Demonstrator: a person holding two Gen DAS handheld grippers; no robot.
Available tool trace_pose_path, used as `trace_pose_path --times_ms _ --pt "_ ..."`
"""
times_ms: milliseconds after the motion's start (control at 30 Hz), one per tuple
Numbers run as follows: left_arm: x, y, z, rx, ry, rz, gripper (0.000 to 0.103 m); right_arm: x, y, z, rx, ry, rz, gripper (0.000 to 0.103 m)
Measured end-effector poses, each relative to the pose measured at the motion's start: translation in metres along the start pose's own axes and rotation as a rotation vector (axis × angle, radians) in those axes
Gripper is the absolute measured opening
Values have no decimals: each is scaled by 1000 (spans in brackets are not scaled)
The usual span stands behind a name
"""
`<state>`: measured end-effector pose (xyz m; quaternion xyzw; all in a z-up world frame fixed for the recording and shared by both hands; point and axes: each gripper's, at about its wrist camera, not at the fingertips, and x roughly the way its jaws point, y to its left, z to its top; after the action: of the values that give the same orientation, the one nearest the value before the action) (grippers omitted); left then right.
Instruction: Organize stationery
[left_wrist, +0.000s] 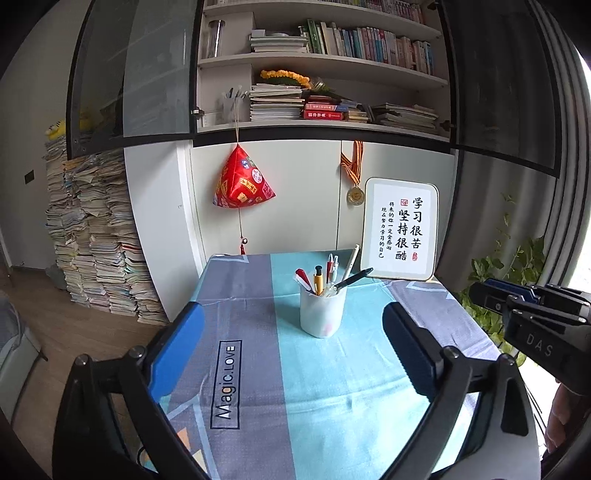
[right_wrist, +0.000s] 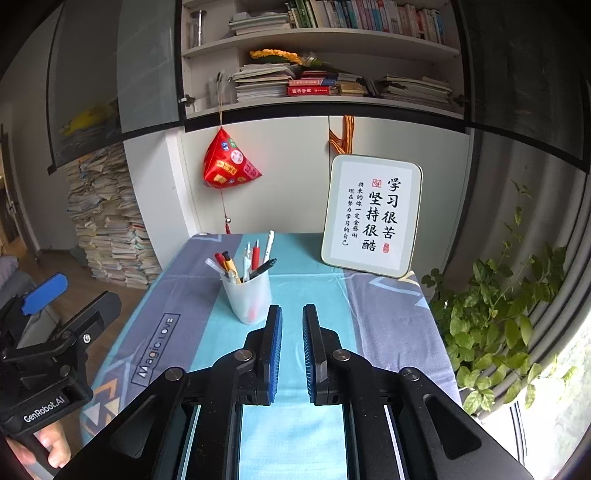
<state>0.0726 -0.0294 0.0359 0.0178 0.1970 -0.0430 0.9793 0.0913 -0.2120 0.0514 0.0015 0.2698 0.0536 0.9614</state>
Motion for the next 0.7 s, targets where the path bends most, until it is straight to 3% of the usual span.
trace_pose_path --times_ms 33,100,167,367,500,633,700 --pt "-5 -2 -2 9 -4 8 98 -3 1 -2 3 -3 -3 27" --pt "-13 -4 -6 22 -10 21 102 -11 2 -6 10 -22 -5 62" --pt "-20 -4 -9 20 -7 31 102 -21 5 -10 12 -51 -10 66" --pt "-40 5 -16 -37 4 23 102 -38 12 -20 2 -54 -57 68" --pt "-47 9 -21 -67 4 33 102 -52 15 -29 8 -90 -90 87" --pt "-56 17 -27 -113 -38 41 102 -60 21 -33 -8 -90 -135 87" --pt "-59 17 -30 -102 -37 53 102 -63 23 -36 -9 -88 -162 95"
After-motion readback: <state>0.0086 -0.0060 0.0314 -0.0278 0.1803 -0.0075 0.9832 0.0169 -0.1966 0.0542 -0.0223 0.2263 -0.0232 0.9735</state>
